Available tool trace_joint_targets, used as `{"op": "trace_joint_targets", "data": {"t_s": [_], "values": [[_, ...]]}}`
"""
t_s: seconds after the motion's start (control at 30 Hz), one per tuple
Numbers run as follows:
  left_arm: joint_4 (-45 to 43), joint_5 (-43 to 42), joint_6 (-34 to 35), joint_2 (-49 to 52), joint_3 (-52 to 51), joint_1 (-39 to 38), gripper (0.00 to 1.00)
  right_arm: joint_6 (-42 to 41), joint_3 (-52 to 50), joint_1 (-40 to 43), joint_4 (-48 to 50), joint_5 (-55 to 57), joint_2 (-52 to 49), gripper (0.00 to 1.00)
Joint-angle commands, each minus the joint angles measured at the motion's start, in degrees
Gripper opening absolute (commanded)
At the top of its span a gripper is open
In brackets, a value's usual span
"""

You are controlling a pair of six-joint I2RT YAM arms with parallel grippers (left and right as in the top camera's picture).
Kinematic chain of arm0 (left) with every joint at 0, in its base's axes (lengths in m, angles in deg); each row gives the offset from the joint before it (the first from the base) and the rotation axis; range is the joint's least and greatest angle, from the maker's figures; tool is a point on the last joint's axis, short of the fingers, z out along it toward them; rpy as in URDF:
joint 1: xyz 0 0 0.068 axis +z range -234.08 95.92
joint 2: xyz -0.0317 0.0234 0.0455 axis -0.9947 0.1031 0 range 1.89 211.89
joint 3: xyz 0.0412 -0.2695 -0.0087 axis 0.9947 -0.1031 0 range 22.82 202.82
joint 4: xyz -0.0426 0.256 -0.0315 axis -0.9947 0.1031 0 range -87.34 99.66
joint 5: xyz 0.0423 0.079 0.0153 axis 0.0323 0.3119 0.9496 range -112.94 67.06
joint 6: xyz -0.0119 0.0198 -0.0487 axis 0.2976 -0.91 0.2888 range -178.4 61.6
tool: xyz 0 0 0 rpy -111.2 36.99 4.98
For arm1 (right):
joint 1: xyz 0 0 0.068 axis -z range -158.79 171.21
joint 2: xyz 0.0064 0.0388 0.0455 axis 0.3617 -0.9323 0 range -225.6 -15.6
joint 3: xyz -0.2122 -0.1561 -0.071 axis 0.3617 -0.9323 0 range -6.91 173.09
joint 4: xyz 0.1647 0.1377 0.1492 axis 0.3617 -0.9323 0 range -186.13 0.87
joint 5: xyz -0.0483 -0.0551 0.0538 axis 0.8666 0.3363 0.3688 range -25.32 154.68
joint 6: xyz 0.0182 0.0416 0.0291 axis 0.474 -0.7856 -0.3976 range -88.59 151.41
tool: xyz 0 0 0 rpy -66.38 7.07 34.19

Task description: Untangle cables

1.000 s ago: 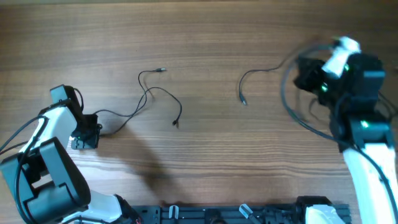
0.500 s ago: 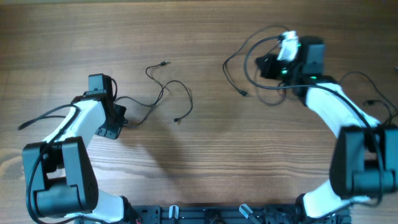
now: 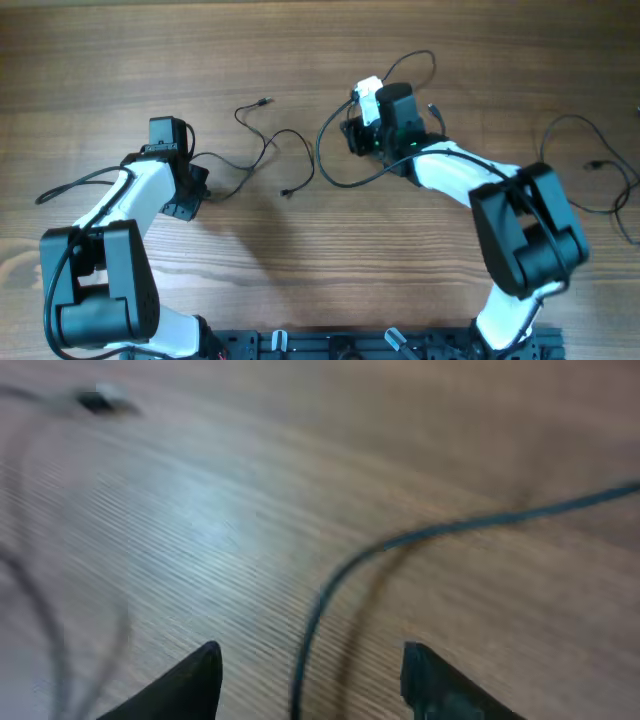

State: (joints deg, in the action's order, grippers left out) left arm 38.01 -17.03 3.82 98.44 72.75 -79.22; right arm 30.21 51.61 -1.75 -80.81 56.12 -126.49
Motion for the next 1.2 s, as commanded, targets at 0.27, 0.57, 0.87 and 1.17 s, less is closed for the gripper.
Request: {"op": "trace_joint_targets", "data": {"t_s": [0.27, 0.57, 0.87, 1.17], "values": [[0.0, -0.9, -0.5, 1.4, -1.2, -0.4, 0.10, 5.0, 1.7, 1.2, 0.0, 4.3, -2.5, 0.04], [0.0, -0.9, -0.5, 1.4, -1.2, -0.4, 0.08, 8.7, 13.5, 23.7, 4.8, 6.1, 10.8, 0.04], [0.0, -0.9, -0.5, 1.4, -1.2, -0.4, 0.06, 8.7, 24.5, 39.6, 23.3, 6.0, -13.5, 0.04], [0.0, -0.9, -0.5, 1.4, -1.2, -0.9, 0.04, 9.9, 54.6, 47.5, 7.6, 3.0, -30.7, 0.04]]}}
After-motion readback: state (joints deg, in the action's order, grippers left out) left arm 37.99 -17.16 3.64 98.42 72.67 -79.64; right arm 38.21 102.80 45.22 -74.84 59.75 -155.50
